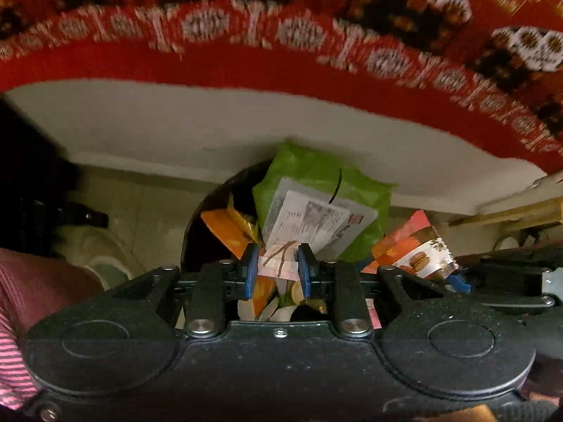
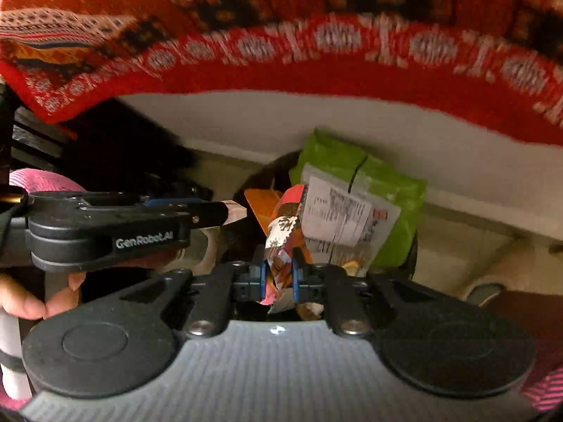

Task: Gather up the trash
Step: 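Open both tools over the bin to drop the paper and wrapper, then move both tools back over the blanket toward the bag and crust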

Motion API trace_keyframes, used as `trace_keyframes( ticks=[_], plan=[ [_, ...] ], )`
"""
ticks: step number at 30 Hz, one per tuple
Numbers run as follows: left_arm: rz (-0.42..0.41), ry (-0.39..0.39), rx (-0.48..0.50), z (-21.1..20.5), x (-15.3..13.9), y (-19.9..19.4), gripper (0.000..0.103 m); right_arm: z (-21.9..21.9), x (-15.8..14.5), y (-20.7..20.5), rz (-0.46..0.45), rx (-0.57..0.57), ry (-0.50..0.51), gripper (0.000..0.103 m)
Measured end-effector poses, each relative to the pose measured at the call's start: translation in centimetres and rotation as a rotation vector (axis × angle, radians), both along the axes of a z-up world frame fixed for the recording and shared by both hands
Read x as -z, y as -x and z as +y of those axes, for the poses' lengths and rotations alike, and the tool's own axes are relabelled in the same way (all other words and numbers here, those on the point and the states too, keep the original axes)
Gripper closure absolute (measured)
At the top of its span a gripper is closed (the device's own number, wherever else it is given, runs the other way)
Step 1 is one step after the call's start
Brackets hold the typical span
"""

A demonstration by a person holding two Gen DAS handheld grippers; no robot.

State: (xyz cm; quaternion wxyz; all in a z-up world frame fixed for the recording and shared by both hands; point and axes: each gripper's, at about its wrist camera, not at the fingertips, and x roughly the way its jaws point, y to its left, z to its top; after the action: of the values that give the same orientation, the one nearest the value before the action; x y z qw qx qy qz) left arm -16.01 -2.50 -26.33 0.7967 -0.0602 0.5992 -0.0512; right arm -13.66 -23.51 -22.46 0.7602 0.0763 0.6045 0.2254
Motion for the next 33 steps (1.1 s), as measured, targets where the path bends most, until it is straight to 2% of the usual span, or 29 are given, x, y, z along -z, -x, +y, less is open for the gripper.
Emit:
trace_keyframes(
  ticks=[7, 8, 9, 11, 12, 13, 19, 27, 30, 33],
  plan=[
    [0.030, 0.006, 0.002, -0.6, 1.4, -0.5, 0.080, 1.1, 1.4, 0.0, 0.019, -0.013, 0.023, 0.073],
    [0.032, 0.006, 0.002, -0.7, 1.4, -0.6, 0.080, 1.1, 1.4, 0.0, 0.020, -0.013, 0.026, 0.063],
    [0.034, 0.006, 0.002, -0.6, 1.5, -0.7, 0.080, 1.2, 1.4, -0.1, 0.019, -0.014, 0.030, 0.058],
    [0.039, 0.004, 0.000, -0.6, 1.5, -0.7, 0.073, 1.1, 1.3, -0.1, 0.015, -0.012, 0.032, 0.051],
    [0.044, 0.003, -0.001, -0.6, 1.4, -0.7, 0.065, 1.0, 1.2, -0.2, 0.011, -0.012, 0.034, 0.051],
    [0.050, -0.001, -0.002, -0.6, 1.4, -0.7, 0.061, 1.0, 1.2, -0.2, 0.009, -0.013, 0.036, 0.050],
    [0.041, -0.014, -0.001, -0.4, 0.7, -0.5, 0.058, 0.7, 0.7, -0.1, -0.014, -0.007, 0.046, 0.048],
    [-0.066, -0.024, 0.016, 0.0, -3.5, 0.2, 0.052, 0.6, -3.0, 0.3, -0.138, -0.038, 0.059, 0.044],
    [-0.135, -0.023, 0.040, 0.2, -6.3, 0.8, 0.049, 0.4, -4.9, 0.3, -0.187, -0.051, 0.054, 0.043],
    [-0.234, -0.020, 0.074, 0.5, -9.8, 1.6, 0.040, 0.0, -7.8, 0.5, -0.258, -0.071, 0.035, 0.039]
  ],
)
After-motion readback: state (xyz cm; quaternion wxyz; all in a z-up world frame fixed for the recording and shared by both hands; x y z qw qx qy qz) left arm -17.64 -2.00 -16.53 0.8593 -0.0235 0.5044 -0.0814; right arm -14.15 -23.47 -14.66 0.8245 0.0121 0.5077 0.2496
